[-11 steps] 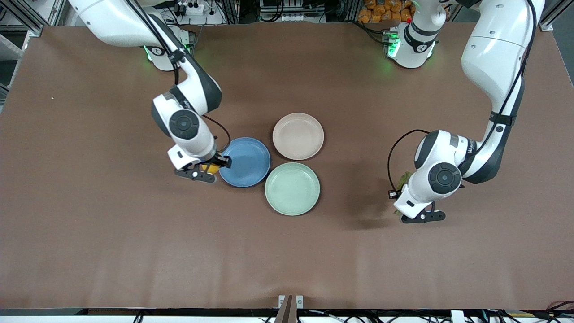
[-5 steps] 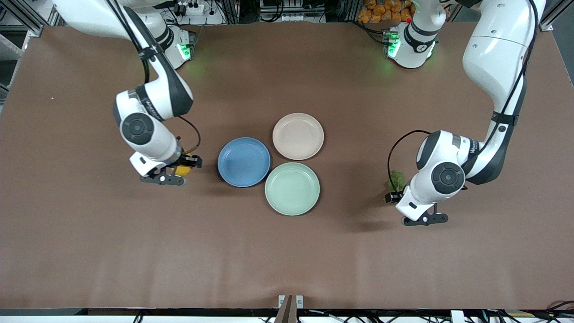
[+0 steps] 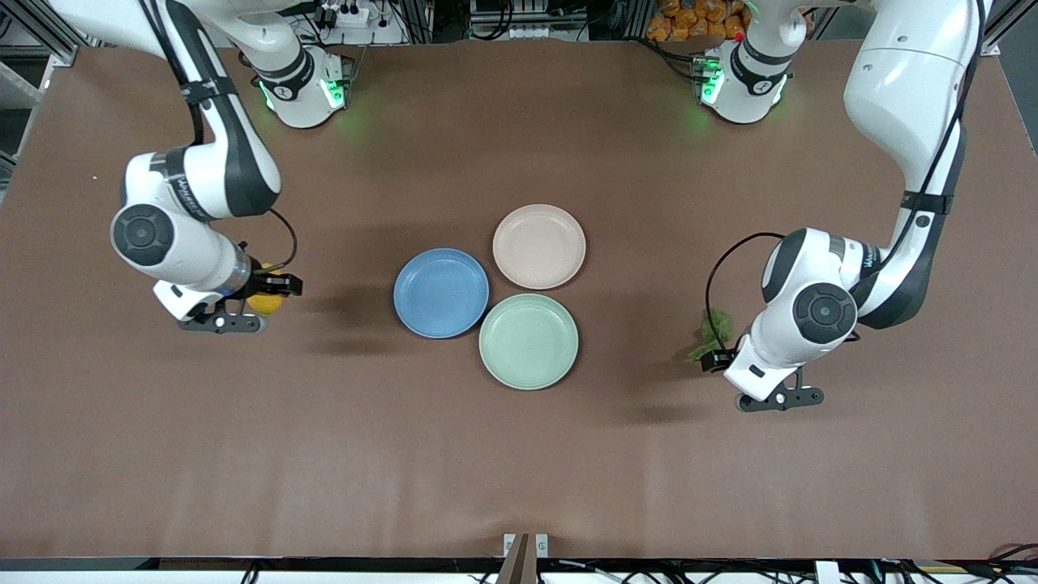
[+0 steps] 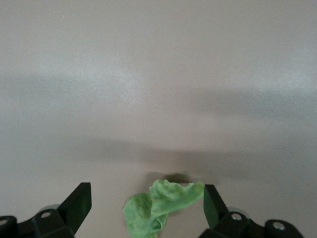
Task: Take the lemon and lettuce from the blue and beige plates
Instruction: 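Carry the lettuce away with the left gripper while the right gripper carries the lemon, then release the lettuce onto the table and raise the left gripper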
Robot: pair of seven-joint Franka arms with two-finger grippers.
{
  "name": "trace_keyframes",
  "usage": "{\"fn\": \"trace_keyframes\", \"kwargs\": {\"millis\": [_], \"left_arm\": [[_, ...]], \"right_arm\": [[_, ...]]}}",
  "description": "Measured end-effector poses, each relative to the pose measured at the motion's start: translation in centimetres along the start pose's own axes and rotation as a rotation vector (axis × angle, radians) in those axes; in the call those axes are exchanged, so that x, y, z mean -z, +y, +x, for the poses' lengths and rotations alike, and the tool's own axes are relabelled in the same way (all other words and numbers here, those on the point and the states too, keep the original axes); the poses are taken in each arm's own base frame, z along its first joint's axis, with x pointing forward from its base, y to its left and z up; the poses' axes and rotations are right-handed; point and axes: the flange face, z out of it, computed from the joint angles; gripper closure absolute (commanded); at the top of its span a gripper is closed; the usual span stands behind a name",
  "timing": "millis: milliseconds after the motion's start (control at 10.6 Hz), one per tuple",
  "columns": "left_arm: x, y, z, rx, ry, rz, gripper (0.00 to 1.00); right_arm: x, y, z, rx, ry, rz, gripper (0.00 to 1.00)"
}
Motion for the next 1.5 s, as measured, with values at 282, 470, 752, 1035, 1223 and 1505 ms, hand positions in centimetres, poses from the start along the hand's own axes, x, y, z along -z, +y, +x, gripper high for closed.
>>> {"fn": "trace_keyframes", "kwargs": {"millis": [282, 470, 752, 1035, 1223, 1505], "left_arm": [[1.5, -0.2, -1.8, 0.006, -0.019, -0.001, 0.0], [2.4, -1.2, -3.5, 0.044, -0.053, -0.031, 0.0], [4.8, -4.2, -7.7, 0.018, -0.095, -0.078, 0.0], [7.6, -5.6, -11.3, 0.016, -0.076, -0.071, 0.0], [10.1, -5.7, -11.4, 0.015, -0.027, -0.078, 0.0], [15.1, -5.7, -10.5, -0.003, 0.075, -0.101, 0.0]], "right_arm": [[-1.3, 3.5, -0.2, 0.035, -0.023, -0.005, 0.74], [-3.2, 4.4, -0.7, 0.038, -0.006, -0.003, 0.74], [-6.4, 5.0, -1.8, 0.046, 0.028, 0.001, 0.75], [-9.3, 5.5, -2.5, 0.056, 0.054, 0.002, 0.75], [-11.3, 5.3, -2.5, 0.063, 0.059, 0.0, 0.75], [-14.0, 5.1, -2.3, 0.072, 0.084, -0.003, 0.75]]}}
